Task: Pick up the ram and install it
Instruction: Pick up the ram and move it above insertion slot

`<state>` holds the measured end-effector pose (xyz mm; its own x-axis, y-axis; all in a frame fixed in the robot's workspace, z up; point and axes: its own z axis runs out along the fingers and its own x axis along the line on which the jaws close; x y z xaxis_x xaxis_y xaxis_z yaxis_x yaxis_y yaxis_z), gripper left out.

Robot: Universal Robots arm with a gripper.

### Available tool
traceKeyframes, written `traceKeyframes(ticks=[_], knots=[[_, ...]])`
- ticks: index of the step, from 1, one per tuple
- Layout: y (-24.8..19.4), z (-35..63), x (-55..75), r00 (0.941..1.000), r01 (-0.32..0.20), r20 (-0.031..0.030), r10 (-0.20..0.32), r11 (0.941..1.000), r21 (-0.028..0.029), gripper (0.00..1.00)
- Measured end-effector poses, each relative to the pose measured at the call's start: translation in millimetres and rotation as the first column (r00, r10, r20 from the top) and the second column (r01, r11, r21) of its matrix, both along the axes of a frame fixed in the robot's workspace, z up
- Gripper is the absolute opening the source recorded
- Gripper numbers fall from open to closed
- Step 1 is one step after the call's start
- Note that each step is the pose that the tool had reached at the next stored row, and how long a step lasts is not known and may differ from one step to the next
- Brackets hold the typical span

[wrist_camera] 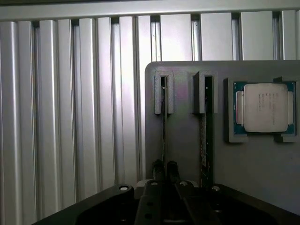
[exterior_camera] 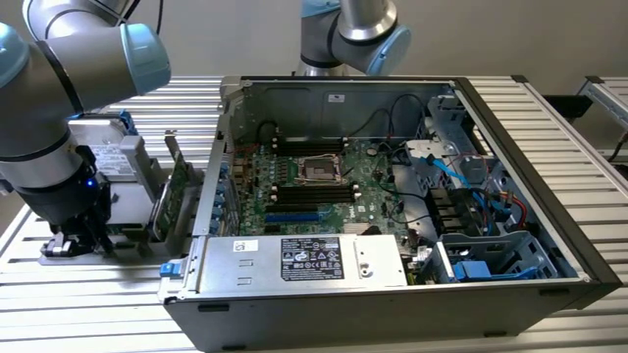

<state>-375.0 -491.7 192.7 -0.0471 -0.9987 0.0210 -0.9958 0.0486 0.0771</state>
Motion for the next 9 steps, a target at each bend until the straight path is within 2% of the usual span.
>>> traceKeyframes(ticks=[3, 9], knots=[[0.0, 2.7, 0.0, 1.0, 0.0, 0.0003, 0.0, 1.0, 0.0002, 0.14], [0.0, 20.6, 0.0, 1.0, 0.0, 0.0, 0.0, 1.0, 0.0001, 0.14]])
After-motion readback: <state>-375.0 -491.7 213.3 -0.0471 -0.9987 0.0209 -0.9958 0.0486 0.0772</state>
